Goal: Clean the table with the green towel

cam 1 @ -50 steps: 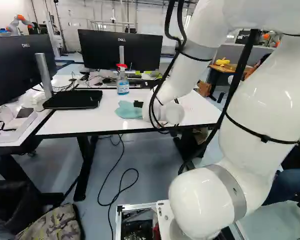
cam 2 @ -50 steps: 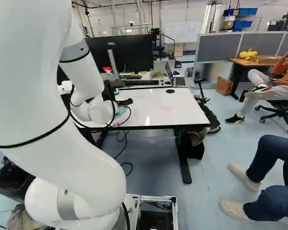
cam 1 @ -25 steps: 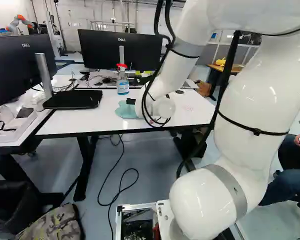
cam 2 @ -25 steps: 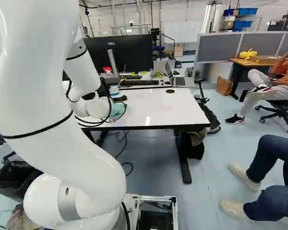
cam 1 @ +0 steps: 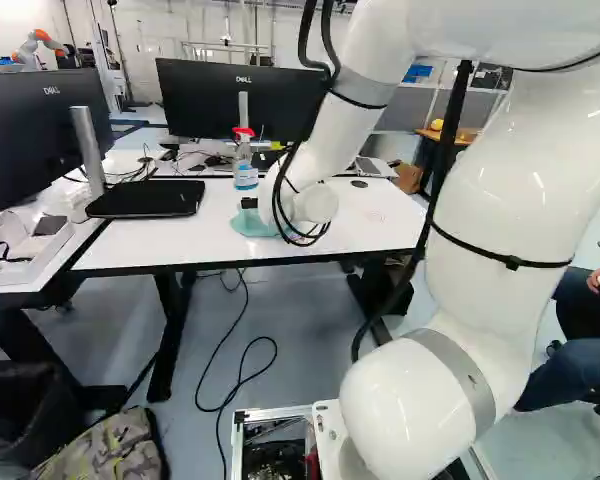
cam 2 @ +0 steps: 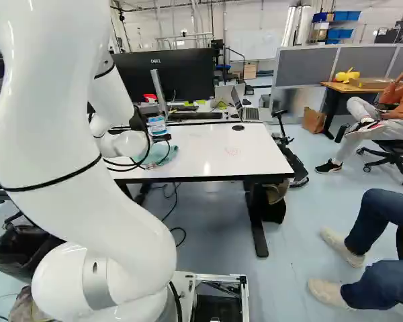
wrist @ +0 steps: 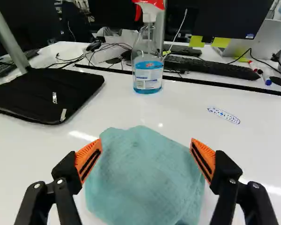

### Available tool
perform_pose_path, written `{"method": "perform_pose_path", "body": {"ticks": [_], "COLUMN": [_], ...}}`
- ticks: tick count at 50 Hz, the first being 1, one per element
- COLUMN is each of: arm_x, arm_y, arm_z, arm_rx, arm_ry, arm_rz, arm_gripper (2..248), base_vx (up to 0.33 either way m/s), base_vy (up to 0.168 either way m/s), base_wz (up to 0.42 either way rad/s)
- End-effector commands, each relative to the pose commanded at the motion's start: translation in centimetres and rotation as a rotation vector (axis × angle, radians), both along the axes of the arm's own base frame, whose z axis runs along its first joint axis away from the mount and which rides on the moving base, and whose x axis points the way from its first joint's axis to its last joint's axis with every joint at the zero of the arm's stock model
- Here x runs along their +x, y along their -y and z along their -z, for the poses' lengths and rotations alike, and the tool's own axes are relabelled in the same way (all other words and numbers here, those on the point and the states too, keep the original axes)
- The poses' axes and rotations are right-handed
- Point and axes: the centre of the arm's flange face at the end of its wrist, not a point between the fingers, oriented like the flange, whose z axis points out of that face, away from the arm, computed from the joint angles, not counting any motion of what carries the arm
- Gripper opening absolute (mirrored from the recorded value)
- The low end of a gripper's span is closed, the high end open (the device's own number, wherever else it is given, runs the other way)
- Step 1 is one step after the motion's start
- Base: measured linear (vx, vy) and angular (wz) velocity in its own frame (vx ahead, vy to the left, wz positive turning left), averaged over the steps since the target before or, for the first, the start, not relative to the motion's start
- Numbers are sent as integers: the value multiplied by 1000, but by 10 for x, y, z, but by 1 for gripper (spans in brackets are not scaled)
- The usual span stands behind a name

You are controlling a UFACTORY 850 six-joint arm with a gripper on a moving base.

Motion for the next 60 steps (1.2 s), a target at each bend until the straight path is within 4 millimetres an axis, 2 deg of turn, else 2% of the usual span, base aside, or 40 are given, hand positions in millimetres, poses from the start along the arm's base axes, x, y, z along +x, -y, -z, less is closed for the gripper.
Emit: {"method": "perform_pose_path", "body": {"ticks": [29, 45, 60], "arm_x": [0, 7, 5], "arm_y": [5, 11, 12], "arm_z": [9, 11, 13], "arm_rx": [-36, -39, -49], "arm_ry": [-114, -127, -157], "arm_rz": [10, 29, 29], "arm_gripper": [247, 247, 247], "base_vx": [0, 0, 0], "base_vy": [0, 0, 0], "base_wz": [0, 0, 0]}}
